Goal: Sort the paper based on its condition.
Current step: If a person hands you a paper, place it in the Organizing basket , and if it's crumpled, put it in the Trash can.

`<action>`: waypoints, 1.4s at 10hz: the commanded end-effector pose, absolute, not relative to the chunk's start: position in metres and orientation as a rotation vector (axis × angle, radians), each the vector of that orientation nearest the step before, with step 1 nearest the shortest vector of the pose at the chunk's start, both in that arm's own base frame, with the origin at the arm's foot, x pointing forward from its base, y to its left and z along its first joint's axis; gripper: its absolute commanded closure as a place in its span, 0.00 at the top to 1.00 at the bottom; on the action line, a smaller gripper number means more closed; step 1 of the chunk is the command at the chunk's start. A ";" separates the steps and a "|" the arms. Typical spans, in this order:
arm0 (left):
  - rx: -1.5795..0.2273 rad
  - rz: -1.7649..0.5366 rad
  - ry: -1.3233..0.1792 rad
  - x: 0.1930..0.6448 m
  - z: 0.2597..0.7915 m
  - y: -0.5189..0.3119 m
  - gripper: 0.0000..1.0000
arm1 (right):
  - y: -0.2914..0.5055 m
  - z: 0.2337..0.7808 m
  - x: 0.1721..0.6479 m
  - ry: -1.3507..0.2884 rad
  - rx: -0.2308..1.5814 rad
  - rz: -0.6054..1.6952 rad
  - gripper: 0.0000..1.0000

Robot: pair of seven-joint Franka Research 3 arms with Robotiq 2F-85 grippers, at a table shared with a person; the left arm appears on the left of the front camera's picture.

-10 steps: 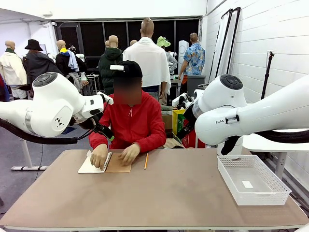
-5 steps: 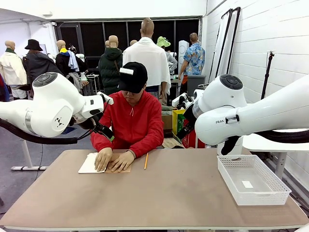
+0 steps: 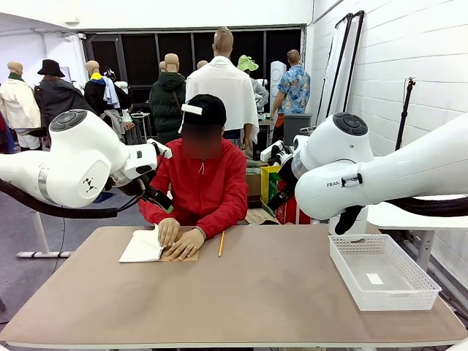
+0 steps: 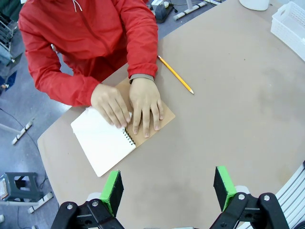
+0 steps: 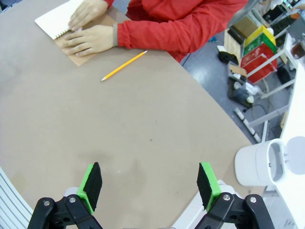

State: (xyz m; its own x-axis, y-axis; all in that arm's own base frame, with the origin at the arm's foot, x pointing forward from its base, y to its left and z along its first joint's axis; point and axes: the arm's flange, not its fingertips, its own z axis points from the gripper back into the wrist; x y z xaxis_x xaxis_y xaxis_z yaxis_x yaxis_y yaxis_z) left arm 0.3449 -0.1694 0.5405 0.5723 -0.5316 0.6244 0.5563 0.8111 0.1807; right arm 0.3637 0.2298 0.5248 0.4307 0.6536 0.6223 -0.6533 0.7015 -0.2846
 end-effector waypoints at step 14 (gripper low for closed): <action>-0.041 -0.640 -0.718 0.345 0.540 -0.169 1.00 | 0.230 0.525 0.364 -0.777 0.000 0.815 1.00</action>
